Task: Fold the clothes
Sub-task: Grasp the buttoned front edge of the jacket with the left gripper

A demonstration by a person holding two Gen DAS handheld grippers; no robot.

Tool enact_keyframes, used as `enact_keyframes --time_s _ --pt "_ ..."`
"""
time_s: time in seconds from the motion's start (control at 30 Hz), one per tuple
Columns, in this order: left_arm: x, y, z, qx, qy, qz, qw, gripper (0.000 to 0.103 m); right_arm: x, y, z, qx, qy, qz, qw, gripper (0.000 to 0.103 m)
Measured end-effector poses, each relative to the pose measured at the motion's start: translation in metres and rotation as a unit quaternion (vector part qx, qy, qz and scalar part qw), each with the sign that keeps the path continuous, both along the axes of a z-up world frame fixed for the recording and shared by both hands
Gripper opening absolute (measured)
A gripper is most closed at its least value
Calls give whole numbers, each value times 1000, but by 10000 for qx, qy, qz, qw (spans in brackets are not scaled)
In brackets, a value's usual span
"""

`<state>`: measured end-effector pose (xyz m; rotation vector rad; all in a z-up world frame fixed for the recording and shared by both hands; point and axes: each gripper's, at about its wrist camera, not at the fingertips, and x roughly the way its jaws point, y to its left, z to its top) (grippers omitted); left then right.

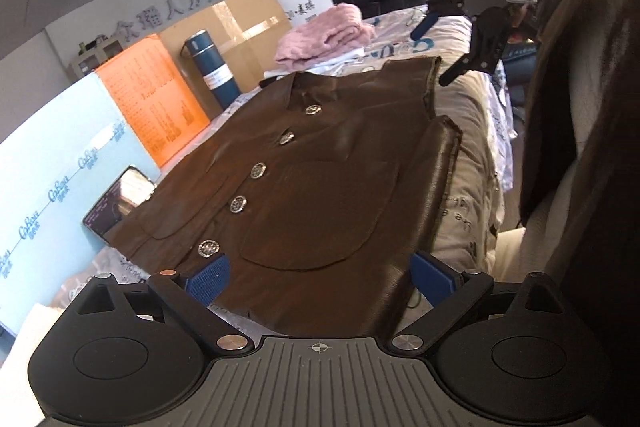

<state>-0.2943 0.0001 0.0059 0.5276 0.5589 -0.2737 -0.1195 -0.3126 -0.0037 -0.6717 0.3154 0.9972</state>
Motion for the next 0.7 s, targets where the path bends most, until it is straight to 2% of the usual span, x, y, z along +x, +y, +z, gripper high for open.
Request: enact_keyframes --time_s 0.07,0.17,0.27,0.33,0.47,0.53,0.57,0.6,0.67,0.7 --pt "-1 -3 -3 -13 48 -126 9999 99 0 3 -2 -122 -58 23 9999 103" --pt "8 -10 -12 149 157 5 9998 99 1 10 -4 -252 -93 106 9996 103" --pt "18 -16 -22 472 252 267 9982 99 1 20 -5 -331 -128 256 9990 103" --pt "22 -16 -22 371 198 266 9988 99 0 26 -5 -380 -181 361 9985 103" --pt "28 -22 -22 505 -39 204 9985 98 -3 33 -4 -448 -227 592 9970 103" --pt "30 -20 -22 501 -141 171 9985 94 -4 36 -4 -457 -213 663 9965 103" --pt "31 -18 -21 474 -148 119 9987 84 -4 37 -4 -467 -215 692 9963 103" --pt "32 -15 -20 410 -129 25 9991 61 -4 38 -4 -472 -211 711 9961 103" --pt "33 -12 -15 287 -179 -118 9994 29 -4 39 -3 -479 -204 748 9958 103" --pt "33 -10 -13 225 -242 -155 9993 28 -4 40 -3 -477 -194 787 9956 103"
